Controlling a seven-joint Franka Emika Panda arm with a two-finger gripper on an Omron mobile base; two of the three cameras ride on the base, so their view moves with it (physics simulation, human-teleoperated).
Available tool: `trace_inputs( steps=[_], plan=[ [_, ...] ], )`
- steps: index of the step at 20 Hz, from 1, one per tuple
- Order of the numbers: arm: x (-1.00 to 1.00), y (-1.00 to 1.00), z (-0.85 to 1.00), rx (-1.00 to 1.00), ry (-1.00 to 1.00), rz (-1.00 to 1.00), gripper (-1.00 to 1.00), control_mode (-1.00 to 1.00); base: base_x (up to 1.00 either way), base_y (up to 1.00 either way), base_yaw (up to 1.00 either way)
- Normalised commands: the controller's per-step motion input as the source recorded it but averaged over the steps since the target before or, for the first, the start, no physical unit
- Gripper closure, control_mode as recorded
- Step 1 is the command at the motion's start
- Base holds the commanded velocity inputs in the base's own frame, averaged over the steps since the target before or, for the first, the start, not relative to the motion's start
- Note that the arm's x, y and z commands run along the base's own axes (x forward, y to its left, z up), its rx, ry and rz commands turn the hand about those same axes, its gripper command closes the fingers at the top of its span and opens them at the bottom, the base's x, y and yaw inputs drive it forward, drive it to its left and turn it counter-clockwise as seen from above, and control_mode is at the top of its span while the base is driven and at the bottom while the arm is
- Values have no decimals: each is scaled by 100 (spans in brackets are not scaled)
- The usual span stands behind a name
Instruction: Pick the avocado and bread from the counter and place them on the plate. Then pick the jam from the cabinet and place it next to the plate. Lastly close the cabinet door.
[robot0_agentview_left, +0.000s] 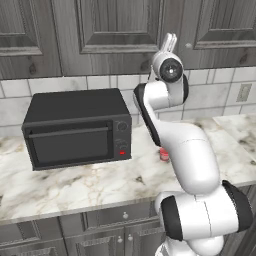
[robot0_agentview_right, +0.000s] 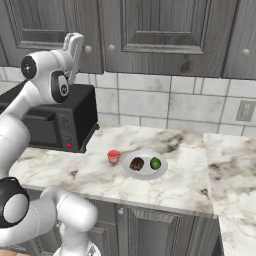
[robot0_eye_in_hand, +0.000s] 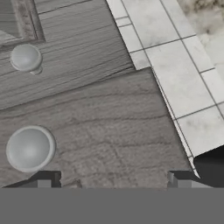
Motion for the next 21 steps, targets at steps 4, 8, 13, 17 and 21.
trace_inputs(
  steps=[4, 8, 13, 17, 21],
  plan=[
    [44, 0, 1, 1, -1, -1, -100, -100, 0, 0, 0],
    [36, 0, 5, 2, 1, -2, -100, -100, 0, 0, 0],
    [36, 0, 4, 1, 7, -1, -100, -100, 0, 0, 0],
    [33, 0, 0, 1, 7, 0, -100, -100, 0, 0, 0],
    [21, 0, -2, 3, 6, 0, -100, -100, 0, 0, 0]
  ],
)
